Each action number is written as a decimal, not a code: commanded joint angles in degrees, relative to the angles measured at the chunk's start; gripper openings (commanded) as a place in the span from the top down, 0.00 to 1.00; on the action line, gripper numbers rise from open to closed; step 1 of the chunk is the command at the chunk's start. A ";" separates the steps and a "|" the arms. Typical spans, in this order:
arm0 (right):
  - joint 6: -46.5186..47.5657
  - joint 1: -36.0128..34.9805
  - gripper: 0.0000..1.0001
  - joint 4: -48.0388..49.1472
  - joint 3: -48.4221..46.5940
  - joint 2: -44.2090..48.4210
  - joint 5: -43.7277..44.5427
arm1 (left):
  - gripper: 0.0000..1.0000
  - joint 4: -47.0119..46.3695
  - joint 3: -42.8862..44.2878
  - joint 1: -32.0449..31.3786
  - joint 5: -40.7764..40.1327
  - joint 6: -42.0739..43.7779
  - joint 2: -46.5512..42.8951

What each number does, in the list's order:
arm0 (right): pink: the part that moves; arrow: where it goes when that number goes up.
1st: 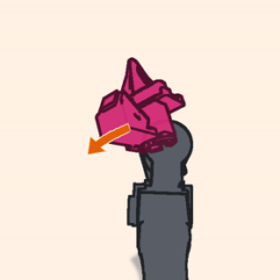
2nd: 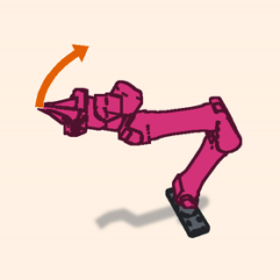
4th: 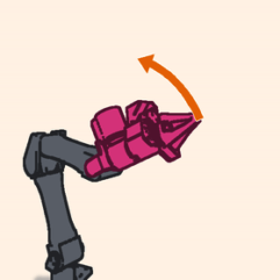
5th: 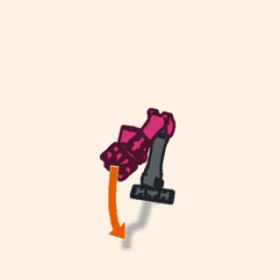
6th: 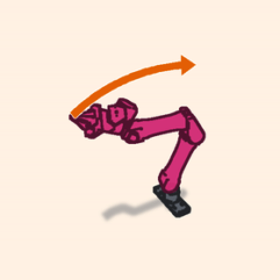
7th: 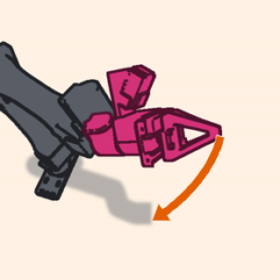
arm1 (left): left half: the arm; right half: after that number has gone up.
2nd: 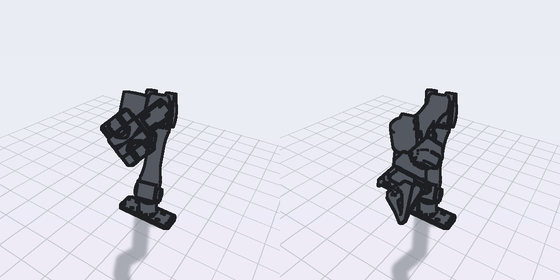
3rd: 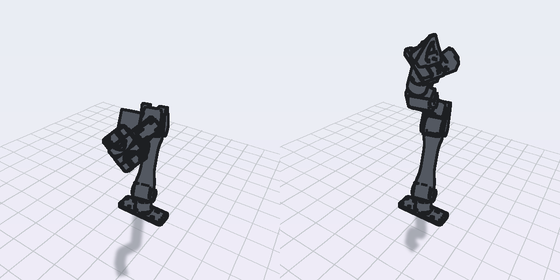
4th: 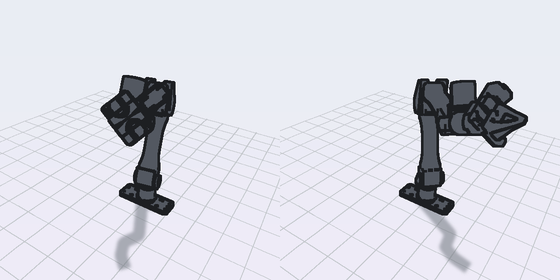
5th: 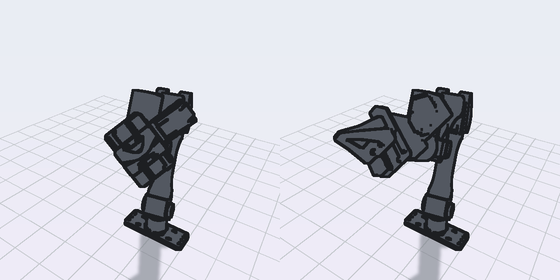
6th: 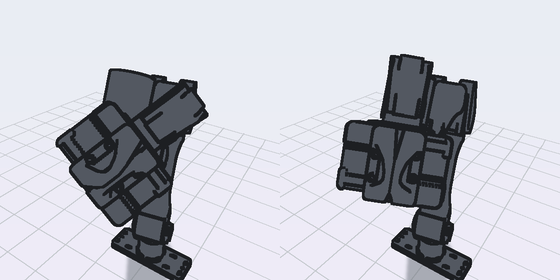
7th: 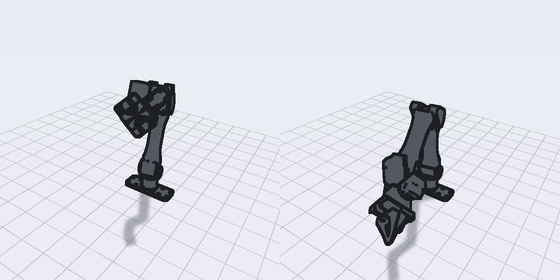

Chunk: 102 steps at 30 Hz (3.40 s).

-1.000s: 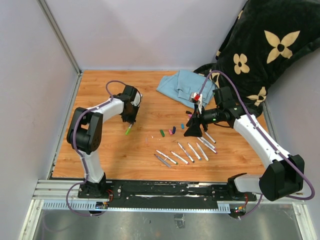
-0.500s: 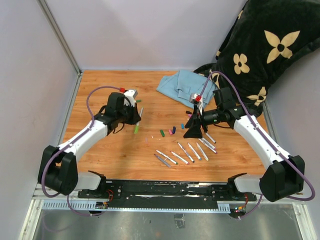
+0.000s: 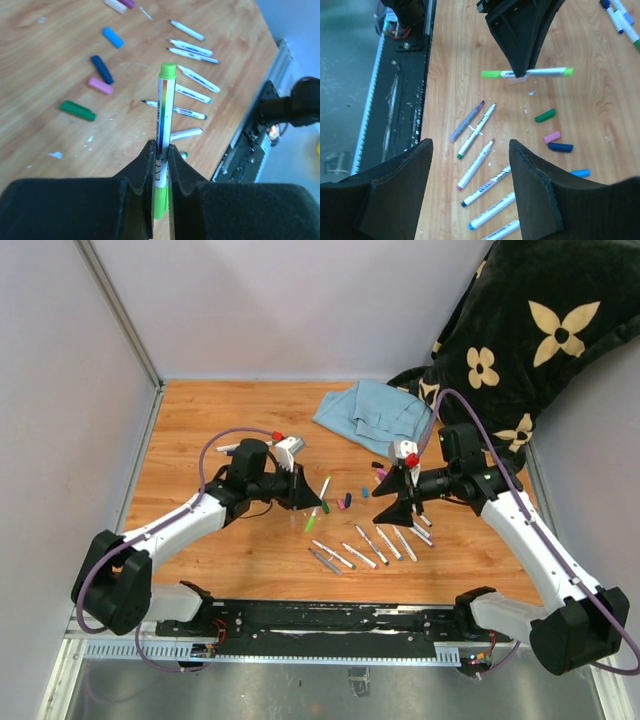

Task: Open the pen caps
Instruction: Pick up the pen from the center of the board.

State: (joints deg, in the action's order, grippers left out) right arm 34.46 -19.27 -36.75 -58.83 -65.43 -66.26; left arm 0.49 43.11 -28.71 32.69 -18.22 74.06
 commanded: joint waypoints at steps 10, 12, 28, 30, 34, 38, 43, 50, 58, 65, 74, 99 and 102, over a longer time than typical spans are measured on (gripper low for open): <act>50.96 -1.33 0.30 -18.35 0.74 2.41 5.83 | 1.00 -4.24 -0.08 -8.09 9.60 -2.36 6.36; 51.85 -2.47 0.30 -18.35 0.12 2.39 9.07 | 1.00 -4.40 0.03 -8.64 10.43 -2.31 7.51; 57.33 -13.18 0.31 -15.96 -1.13 0.53 25.21 | 1.00 -6.69 3.47 -12.01 17.05 -2.44 15.80; 56.54 -16.17 0.31 -13.51 0.29 0.19 28.09 | 1.00 -7.44 3.83 -12.38 17.80 -2.74 16.65; 55.83 -22.53 0.32 -7.18 4.34 -0.40 36.56 | 1.00 -8.05 4.87 -13.45 19.96 -2.84 18.19; 56.63 -26.09 0.33 -3.58 6.66 -1.06 43.03 | 1.00 -8.09 5.55 -14.17 21.38 -2.46 19.39; 58.48 -29.64 0.42 1.23 10.89 -1.91 48.05 | 1.00 -10.01 5.79 -14.81 23.00 -3.34 20.18; 57.74 -32.74 0.68 3.53 12.23 -3.58 51.49 | 1.00 -10.23 6.33 -15.50 23.07 -3.58 19.94; 53.75 -33.33 0.99 3.27 13.84 -0.26 50.37 | 0.86 -12.97 4.14 -15.50 18.83 -5.42 16.67; 47.14 -32.94 0.99 3.18 16.12 4.24 48.78 | 0.54 -20.81 -1.47 -15.50 12.39 -9.64 9.16; 41.60 -24.11 0.99 -0.67 17.41 11.52 33.52 | 0.33 -31.86 -10.75 -15.49 -0.20 -11.92 -6.68; 10.27 -10.45 0.99 -4.55 4.38 1.51 26.19 | 0.05 -61.35 -33.66 -12.26 -29.30 -29.12 -29.51; 7.43 -8.88 0.99 -4.43 3.48 0.50 25.06 | 0.05 -63.90 -34.82 -12.25 -30.65 -31.18 -28.17</act>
State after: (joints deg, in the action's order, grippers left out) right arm 48.31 -30.41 -39.97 -52.95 -64.16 -37.95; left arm -55.70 9.56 -41.34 6.17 -45.15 44.84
